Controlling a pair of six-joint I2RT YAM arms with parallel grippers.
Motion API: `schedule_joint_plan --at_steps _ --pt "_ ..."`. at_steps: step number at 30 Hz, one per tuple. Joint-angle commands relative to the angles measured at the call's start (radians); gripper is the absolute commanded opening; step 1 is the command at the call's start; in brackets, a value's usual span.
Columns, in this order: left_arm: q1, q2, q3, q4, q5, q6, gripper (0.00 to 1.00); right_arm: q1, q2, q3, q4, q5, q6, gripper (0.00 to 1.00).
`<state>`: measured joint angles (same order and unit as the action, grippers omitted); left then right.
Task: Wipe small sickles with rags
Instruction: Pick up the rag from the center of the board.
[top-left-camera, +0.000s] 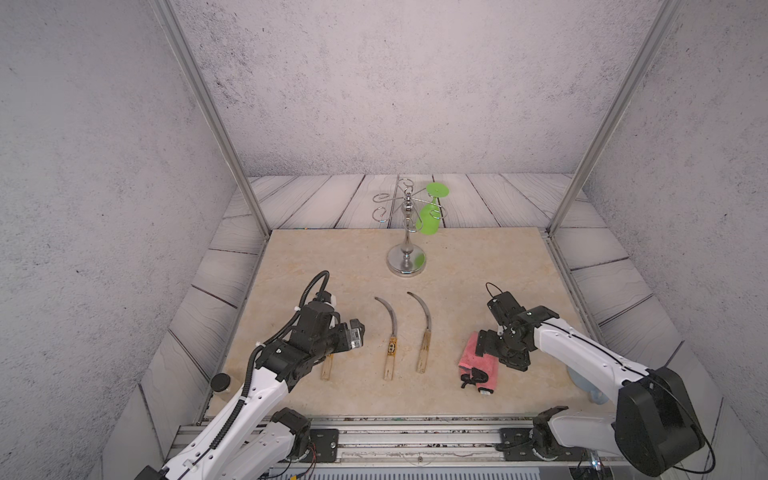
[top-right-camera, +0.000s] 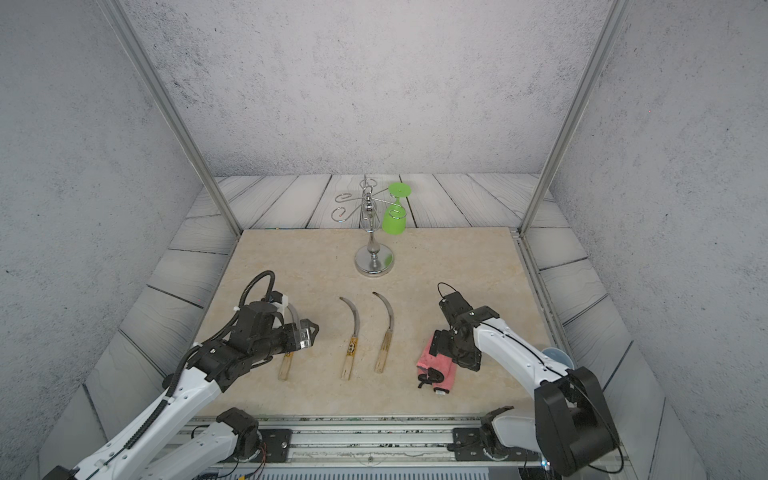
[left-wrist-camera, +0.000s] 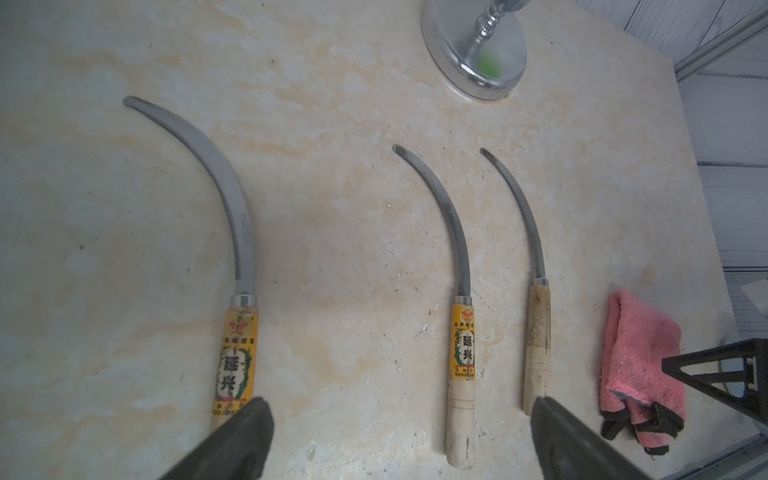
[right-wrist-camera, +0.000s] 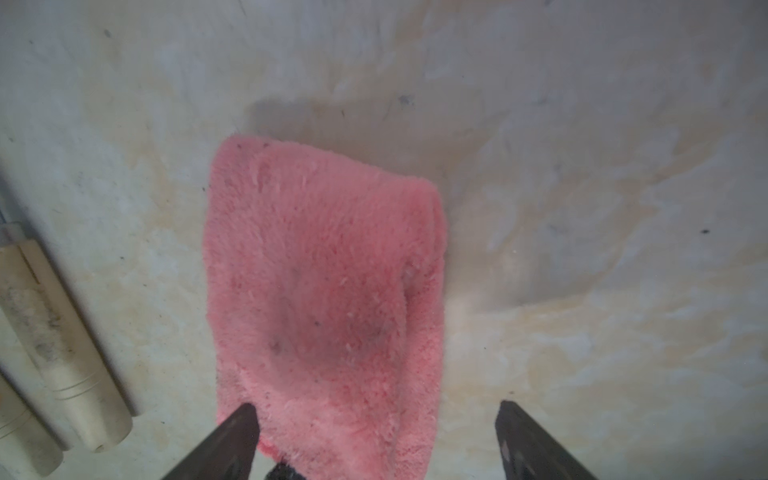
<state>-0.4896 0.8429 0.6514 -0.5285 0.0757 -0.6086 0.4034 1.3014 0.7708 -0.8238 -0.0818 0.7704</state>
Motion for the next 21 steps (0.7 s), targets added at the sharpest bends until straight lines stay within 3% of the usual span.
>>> schedule_joint_plan --at_steps 1,11,15,21 --pt "-0.033 0.013 0.006 -0.043 -0.009 0.003 1.00 0.006 0.042 -0.021 0.049 -0.021 0.021 0.88" --pt "-0.177 0.117 0.075 -0.069 -0.037 0.012 1.00 0.007 0.109 -0.053 0.119 -0.043 0.037 0.78" --pt "-0.254 0.181 0.097 -0.055 -0.056 0.008 0.99 0.007 0.127 -0.060 0.144 -0.053 0.040 0.60" --pt "-0.342 0.285 0.142 -0.035 -0.050 0.007 0.87 0.007 0.104 -0.043 0.156 -0.058 0.031 0.28"
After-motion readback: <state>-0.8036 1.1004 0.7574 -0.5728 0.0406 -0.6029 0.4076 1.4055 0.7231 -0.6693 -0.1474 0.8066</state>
